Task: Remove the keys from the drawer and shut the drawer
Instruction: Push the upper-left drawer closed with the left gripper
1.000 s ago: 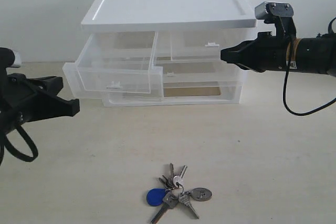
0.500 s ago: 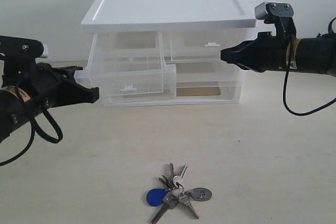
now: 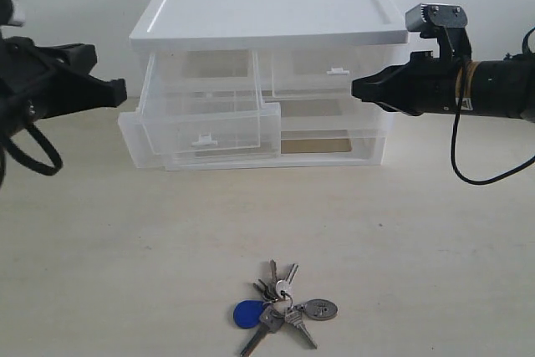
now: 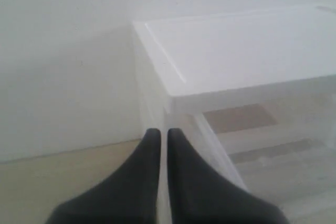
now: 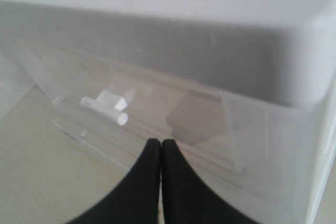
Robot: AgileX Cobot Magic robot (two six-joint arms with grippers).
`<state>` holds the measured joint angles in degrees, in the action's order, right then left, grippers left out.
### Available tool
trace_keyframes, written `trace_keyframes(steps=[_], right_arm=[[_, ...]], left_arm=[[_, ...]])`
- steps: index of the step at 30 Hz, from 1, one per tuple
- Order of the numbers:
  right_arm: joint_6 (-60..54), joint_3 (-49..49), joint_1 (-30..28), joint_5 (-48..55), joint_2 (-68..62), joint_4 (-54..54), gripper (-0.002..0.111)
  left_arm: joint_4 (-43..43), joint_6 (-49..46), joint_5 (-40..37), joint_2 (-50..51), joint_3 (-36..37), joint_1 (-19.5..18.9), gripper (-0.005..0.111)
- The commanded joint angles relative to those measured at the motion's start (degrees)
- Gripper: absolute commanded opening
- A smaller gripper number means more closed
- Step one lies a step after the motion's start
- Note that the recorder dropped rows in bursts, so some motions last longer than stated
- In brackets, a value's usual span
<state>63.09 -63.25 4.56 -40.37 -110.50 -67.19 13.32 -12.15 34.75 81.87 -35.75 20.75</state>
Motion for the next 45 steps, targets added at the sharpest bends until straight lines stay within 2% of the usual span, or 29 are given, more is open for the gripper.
trace_keyframes(steps=[1, 3, 6, 7, 8, 10, 13, 16, 19, 29, 40, 45], right_arm=[[-0.48, -0.84, -0.54, 4.80, 0.00, 5.10, 0.000], [-0.48, -0.84, -0.54, 4.80, 0.00, 5.10, 0.000], [-0.19, -0.84, -0.54, 4.92, 0.00, 5.10, 0.000], [-0.19, -0.84, -0.54, 4.92, 0.00, 5.10, 0.000], [-0.19, -0.84, -0.54, 4.92, 0.00, 5.10, 0.000], [-0.19, -0.84, -0.54, 4.92, 0.00, 5.10, 0.000], [-0.19, -0.84, -0.54, 4.92, 0.00, 5.10, 0.000], [-0.19, -0.84, -0.54, 4.92, 0.00, 5.10, 0.000], [-0.21, -0.84, -0.54, 5.06, 0.00, 5.10, 0.000], [-0.31, -0.84, -0.54, 5.05, 0.00, 5.10, 0.000], [-0.31, -0.84, -0.54, 5.05, 0.00, 5.10, 0.000], [-0.71, -0.84, -0.54, 5.50, 0.00, 5.35, 0.000]], left_arm=[[-15.74, 19.74, -2.51, -8.25, 7.88, 2.58, 0.004], [-20.47, 26.93, 4.31, -6.51, 12.57, 5.67, 0.004], [-18.30, 26.52, 8.07, 0.57, 14.12, 9.01, 0.004], [-18.28, 26.52, 13.03, 4.76, 14.12, 10.05, 0.004], [-17.52, 26.23, 16.56, 8.67, 13.60, 10.74, 0.004], [-12.81, 22.53, 17.97, 13.49, 11.00, 10.87, 0.004], [-9.20, 17.57, 18.10, 18.63, 5.49, 10.87, 0.004], [-10.30, 16.89, 18.10, 19.11, 2.38, 10.87, 0.004], [-6.60, 12.57, 17.32, 19.21, -0.64, 10.87, 0.004], [-6.64, 7.48, 12.95, 23.82, -10.34, 10.12, 0.004], [-7.03, 5.93, 10.33, 29.52, -19.08, 3.82, 0.004], [-8.22, 6.06, 8.48, 31.20, -21.17, 3.17, 0.004]])
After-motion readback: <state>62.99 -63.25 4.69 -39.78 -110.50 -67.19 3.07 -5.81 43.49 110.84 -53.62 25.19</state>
